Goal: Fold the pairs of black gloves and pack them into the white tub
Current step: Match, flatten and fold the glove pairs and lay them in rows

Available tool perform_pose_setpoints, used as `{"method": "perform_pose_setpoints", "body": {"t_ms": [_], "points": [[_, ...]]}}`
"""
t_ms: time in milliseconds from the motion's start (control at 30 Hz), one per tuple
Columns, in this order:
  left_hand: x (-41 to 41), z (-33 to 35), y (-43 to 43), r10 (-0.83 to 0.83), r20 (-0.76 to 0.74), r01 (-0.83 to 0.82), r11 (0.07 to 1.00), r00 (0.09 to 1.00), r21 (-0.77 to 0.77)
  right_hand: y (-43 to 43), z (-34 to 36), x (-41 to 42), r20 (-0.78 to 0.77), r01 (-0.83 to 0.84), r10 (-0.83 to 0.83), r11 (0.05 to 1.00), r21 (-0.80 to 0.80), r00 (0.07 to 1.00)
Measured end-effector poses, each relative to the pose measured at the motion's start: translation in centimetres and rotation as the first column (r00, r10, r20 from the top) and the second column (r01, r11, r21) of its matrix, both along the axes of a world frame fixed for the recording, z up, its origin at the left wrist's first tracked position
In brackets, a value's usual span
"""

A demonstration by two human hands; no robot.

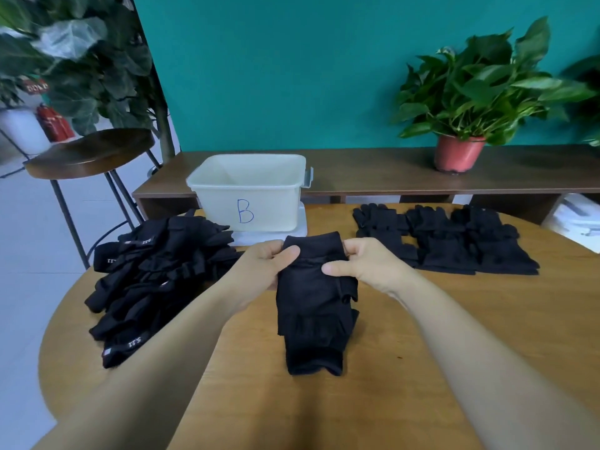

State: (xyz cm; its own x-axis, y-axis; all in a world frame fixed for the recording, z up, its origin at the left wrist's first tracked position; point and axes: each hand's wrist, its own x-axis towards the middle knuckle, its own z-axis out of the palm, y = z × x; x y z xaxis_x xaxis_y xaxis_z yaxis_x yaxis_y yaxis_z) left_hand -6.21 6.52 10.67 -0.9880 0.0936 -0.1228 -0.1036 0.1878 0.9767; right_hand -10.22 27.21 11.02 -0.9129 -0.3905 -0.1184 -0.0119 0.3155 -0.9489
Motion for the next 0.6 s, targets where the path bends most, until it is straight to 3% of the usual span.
{"method": "perform_pose_setpoints", "body": {"t_ms": [600], "points": [[-10.0,-3.3,0.3,0.013,-0.062,-0.020,0.992,0.998,-0.121,0.2,-3.6,-8.2,0.010,0.079,-0.079,0.997,-0.026,0.997]]}}
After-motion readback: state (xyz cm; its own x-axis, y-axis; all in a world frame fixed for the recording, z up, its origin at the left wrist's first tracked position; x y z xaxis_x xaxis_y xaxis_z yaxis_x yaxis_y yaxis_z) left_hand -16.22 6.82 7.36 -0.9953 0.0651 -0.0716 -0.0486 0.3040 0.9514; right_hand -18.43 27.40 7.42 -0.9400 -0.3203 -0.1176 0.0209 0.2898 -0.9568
